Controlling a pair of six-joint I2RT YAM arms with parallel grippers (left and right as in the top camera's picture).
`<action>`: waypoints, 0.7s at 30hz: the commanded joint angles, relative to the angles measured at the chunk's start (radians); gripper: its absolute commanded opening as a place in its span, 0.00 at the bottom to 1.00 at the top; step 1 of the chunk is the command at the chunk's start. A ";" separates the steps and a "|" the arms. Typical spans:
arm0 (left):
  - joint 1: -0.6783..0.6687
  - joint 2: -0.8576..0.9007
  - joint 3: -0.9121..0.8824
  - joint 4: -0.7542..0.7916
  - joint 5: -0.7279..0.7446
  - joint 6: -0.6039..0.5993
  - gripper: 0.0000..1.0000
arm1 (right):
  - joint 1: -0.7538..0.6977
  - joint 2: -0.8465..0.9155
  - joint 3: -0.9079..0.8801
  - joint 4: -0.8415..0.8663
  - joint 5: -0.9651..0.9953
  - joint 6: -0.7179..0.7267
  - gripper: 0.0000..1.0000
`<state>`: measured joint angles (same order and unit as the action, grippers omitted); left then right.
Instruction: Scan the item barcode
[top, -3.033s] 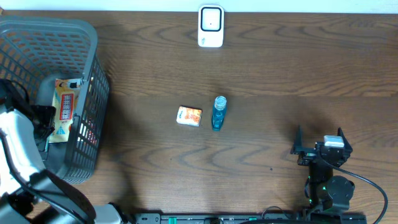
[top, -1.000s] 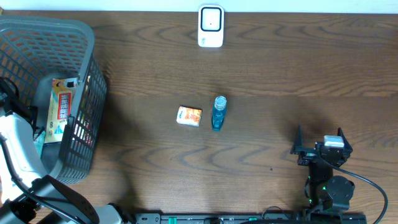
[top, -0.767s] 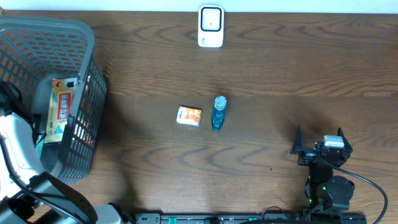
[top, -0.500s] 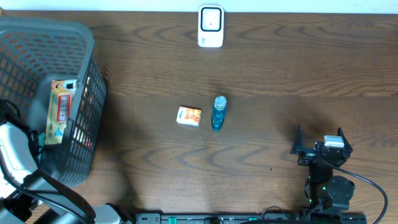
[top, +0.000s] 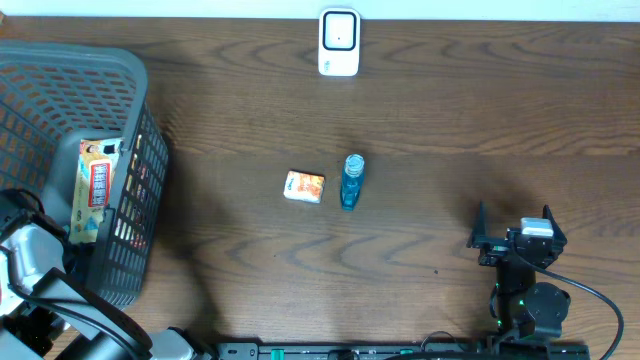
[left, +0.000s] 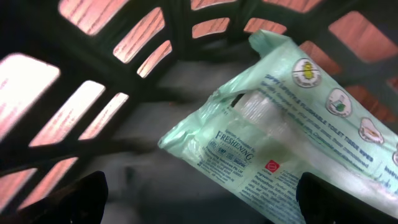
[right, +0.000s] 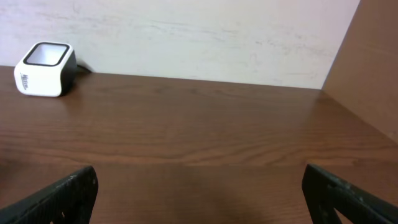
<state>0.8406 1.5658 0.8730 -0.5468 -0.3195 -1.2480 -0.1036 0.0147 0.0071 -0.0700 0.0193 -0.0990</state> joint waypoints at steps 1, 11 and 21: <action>0.007 0.011 -0.020 0.028 -0.015 -0.143 0.98 | -0.007 -0.003 -0.002 -0.003 0.005 -0.011 0.99; 0.007 0.011 -0.020 0.108 -0.130 -0.150 0.98 | -0.007 -0.003 -0.002 -0.003 0.005 -0.011 0.99; 0.007 0.027 -0.074 0.224 -0.141 -0.154 0.98 | -0.007 -0.003 -0.002 -0.003 0.005 -0.011 0.99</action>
<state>0.8417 1.5673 0.8375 -0.3470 -0.4477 -1.3880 -0.1036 0.0147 0.0071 -0.0700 0.0193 -0.0990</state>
